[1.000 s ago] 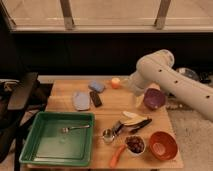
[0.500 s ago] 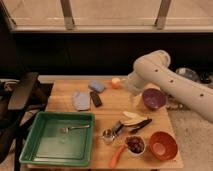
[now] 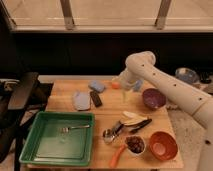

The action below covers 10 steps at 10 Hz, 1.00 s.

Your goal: Place apple in red bowl

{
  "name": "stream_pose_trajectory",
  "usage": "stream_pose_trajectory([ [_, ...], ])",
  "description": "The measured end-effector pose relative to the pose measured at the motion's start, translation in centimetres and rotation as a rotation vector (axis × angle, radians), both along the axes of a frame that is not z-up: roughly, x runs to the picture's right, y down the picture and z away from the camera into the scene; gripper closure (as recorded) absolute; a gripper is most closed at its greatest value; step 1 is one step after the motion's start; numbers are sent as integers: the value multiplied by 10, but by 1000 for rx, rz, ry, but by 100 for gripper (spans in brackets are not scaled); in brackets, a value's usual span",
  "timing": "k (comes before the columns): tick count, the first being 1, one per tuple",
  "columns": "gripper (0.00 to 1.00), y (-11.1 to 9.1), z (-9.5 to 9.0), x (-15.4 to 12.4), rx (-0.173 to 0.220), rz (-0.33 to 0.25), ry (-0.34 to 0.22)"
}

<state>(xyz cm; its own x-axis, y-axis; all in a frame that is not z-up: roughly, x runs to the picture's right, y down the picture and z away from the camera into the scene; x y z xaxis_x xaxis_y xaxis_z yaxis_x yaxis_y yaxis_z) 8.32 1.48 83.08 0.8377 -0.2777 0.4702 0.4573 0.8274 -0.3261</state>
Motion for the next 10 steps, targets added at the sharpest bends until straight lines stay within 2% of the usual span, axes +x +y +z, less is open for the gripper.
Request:
stream_pose_trajectory([
  [2,20,-9,35,-9,-23,34,-5],
  [5,20,-30,66,-18,-8,101,-9],
  [6,20,-39,71,-20,-1,111,-21],
  [10,20,-39,72,-18,-1,112,-16],
])
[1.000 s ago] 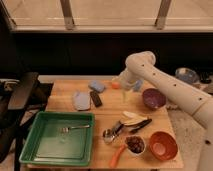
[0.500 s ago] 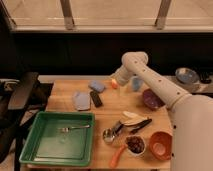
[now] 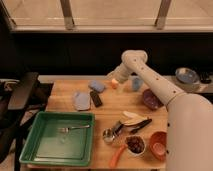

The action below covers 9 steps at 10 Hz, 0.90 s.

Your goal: Place apple in red bowl

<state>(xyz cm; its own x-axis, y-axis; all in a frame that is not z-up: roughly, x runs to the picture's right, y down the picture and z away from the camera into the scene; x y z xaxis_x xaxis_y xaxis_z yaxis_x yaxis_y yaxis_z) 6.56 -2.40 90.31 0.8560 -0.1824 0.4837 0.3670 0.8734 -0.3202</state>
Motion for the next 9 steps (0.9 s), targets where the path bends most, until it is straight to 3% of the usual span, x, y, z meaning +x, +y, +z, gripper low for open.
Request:
stream_pose_trajectory([
  [2,20,-4,7,4,8,-4,50],
  [6,20,-15,25,16,72,7,166],
  [9,20,-14,38,17,78,22,191],
])
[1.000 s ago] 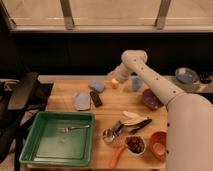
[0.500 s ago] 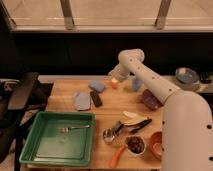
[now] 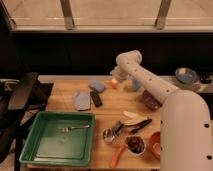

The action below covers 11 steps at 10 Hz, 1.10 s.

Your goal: Place apple in red bowl

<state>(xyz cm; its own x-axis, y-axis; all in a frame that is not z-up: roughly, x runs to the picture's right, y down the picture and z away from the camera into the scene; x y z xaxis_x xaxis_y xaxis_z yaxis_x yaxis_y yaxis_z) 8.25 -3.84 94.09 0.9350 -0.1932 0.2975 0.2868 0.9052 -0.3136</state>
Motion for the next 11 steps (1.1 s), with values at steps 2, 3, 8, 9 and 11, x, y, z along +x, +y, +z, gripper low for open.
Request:
stream_pose_trajectory([
  [2,20,0,11,4,-3,14,4],
  [3,20,-1,19,3,-5,17,2],
  [8,20,-7,52,10,-12,47,1],
  [9,20,-4,56,13,-15,53,0],
  [11,20,-2,63,15,-23,62,-7],
])
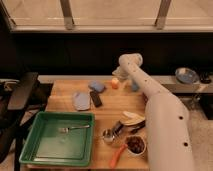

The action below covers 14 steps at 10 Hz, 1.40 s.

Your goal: Place apple in red bowl

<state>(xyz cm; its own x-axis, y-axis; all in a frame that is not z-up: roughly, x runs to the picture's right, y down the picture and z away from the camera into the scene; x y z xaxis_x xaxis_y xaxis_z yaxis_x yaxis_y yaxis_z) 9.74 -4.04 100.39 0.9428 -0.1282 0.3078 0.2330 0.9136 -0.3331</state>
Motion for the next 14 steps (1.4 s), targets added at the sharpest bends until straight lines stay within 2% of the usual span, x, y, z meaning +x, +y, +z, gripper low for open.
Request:
stream_pose_trajectory([
  [5,22,5,15,-4,-25,6,-35],
  [7,39,8,17,-9,-38,-4,-61],
  [11,80,13,16,-11,-54,-9,-81],
  [13,97,5,0,-7,-39,-12,-72],
  [14,100,-4,-17,-4,-41,-10,-79],
])
